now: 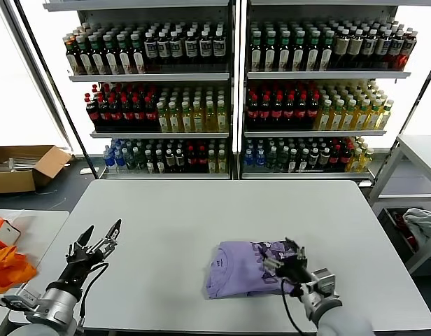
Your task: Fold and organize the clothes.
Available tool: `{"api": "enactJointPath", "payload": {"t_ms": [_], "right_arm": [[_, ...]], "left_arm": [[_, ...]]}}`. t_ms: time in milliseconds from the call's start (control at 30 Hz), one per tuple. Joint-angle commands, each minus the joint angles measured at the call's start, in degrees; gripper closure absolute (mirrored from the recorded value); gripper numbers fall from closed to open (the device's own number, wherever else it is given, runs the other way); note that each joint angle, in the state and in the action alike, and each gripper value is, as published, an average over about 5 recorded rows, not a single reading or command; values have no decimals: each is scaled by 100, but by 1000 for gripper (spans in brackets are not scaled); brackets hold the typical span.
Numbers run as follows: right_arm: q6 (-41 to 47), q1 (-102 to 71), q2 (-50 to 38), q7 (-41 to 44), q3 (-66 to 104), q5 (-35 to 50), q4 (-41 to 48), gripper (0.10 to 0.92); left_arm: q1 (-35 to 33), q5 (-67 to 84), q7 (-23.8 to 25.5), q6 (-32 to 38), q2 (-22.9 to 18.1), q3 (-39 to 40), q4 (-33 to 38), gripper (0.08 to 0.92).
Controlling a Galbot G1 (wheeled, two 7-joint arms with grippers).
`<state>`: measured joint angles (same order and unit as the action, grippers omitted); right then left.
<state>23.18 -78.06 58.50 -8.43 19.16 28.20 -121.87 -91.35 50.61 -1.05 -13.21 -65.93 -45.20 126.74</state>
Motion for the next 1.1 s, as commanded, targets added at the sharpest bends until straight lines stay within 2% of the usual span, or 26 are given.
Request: {"api": "enactJointPath", "payload": {"t_ms": [33, 200, 333, 633, 1100], "right_arm": [[-1259, -198, 53, 749, 2623, 643, -42, 203], [-1683, -515, 51, 1261, 3785, 1230, 677, 203], [-1891, -688, 161, 1489, 3873, 1109, 1017, 203], [-1962, -734, 546, 1643, 3542, 697, 1037, 203], [-2134, -812, 615, 1639, 3169, 348, 1156, 203]], "left_arm": [[-11, -490, 282, 62, -37, -230, 9, 177], [0, -757, 417, 129, -80, -208, 1, 177], [22, -852, 509, 168, -82, -215, 23, 177], [-77, -1141, 767, 305, -245, -240, 109, 177], [-204, -1218, 856, 530, -277, -331, 16, 177]]}}
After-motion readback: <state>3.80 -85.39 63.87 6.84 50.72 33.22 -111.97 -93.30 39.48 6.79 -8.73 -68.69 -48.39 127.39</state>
